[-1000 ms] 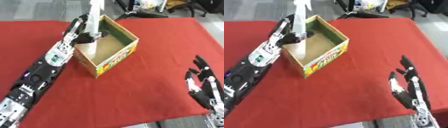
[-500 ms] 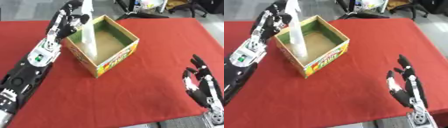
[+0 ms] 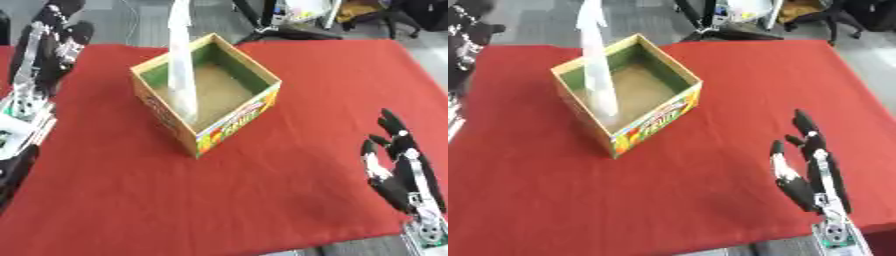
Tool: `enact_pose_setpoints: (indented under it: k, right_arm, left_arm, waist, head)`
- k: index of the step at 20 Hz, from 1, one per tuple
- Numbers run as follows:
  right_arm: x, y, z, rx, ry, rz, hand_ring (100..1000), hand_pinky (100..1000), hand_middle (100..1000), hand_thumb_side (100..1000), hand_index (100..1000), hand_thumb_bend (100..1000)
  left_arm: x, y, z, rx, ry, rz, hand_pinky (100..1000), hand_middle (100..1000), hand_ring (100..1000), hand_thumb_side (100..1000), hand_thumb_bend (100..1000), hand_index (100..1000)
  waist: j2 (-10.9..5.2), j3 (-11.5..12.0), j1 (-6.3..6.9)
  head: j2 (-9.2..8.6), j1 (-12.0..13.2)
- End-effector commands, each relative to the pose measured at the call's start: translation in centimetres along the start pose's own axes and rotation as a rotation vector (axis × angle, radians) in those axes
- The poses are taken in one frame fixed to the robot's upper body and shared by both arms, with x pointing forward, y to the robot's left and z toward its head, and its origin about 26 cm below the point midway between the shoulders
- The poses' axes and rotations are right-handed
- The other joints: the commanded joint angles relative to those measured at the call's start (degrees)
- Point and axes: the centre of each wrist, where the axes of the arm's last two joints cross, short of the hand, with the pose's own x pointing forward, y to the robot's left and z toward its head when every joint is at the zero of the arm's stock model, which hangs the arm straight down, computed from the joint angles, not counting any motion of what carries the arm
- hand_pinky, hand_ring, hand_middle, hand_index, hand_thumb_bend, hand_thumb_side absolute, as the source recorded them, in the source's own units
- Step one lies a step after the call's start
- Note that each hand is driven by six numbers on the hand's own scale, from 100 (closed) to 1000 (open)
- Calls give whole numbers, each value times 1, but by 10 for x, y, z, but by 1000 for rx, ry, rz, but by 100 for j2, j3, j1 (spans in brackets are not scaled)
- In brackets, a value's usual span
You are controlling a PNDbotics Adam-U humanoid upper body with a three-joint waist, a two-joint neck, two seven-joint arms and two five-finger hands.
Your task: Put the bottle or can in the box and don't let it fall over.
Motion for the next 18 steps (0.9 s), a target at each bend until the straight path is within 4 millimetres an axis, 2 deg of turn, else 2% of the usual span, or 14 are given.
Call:
enact_pose_setpoints:
  k: [1, 5, 9, 13, 18]
  right_arm:
    - [3, -13, -4, -20, -19, 40, 1000, 863, 1000, 470, 1000, 100]
    - [3, -18, -5, -44, -22, 53, 1000, 863, 1000, 470, 1000, 100]
    - [3, -18, -5, -50, -22, 58, 1000, 863, 1000, 470, 1000, 100]
    - [2, -16, -3, -43, -15, 54, 1000, 863, 1000, 470, 1000, 100]
    - [-1, -15, 1, -40, -4, 51, 1000, 863, 1000, 470, 1000, 100]
  left_arm:
    - [21, 17, 2, 51, -34, -63, 798, 909, 945, 614, 582, 812]
    - [14, 15, 28, 141, 52, -85, 791, 906, 942, 626, 544, 807]
    - [8, 5, 57, 186, 144, -95, 786, 909, 943, 636, 505, 808]
    - [7, -7, 87, 259, 195, -95, 783, 911, 943, 635, 479, 806]
    - [9, -20, 127, 332, 259, -130, 782, 914, 946, 638, 463, 807]
  waist:
    - [-73, 71, 31]
    - [-32, 201, 64]
    - [-30, 224, 77]
    - [-71, 234, 82]
    - [-137, 240, 106]
  head:
    - [-88, -93]
    - [-84, -169]
    - [-12, -183]
    - [110, -25]
    - [238, 287]
